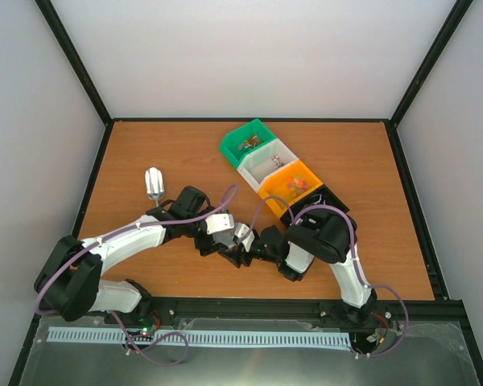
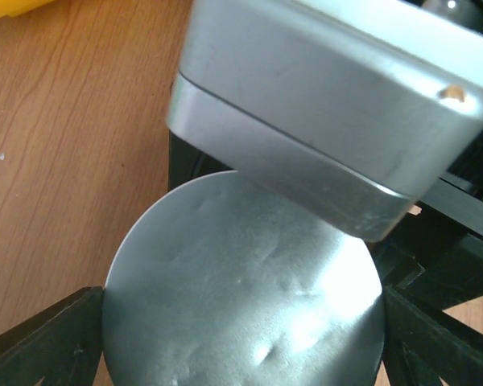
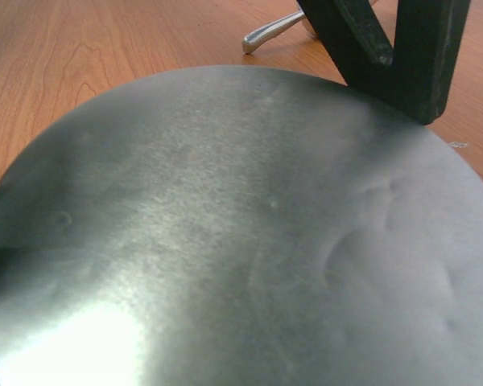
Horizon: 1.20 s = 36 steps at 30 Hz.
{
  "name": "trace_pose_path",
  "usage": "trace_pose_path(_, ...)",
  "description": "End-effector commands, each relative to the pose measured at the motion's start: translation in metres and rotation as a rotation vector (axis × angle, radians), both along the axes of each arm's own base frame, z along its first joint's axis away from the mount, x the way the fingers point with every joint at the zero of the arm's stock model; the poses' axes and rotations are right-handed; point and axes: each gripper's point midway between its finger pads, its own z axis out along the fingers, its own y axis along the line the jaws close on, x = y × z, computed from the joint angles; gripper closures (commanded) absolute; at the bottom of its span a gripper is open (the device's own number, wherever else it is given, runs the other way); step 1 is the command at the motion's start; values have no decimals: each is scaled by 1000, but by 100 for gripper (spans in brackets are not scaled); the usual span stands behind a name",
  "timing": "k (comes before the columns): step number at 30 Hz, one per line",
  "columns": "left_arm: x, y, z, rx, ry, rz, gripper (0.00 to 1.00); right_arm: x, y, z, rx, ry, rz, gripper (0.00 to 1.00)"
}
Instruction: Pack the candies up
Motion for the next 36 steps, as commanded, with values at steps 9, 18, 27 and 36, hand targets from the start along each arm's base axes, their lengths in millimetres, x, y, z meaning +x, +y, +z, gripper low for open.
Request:
trace_pose_path(9, 4, -4, 6, -9, -7, -18, 18, -10, 2, -8, -26, -28, 46, 37)
trace_pose_path(18, -36, 7, -10, 47, 77, -209, 31, -50, 7, -4, -3, -17, 313, 41)
trace_pose_path(27, -27, 11, -24, 83, 50, -172, 39, -16, -7, -3, -28, -33, 236, 12)
trace_pose_path(36, 14, 8, -14, 32, -26, 93, 38, -3, -2, 10, 11, -71, 0, 4)
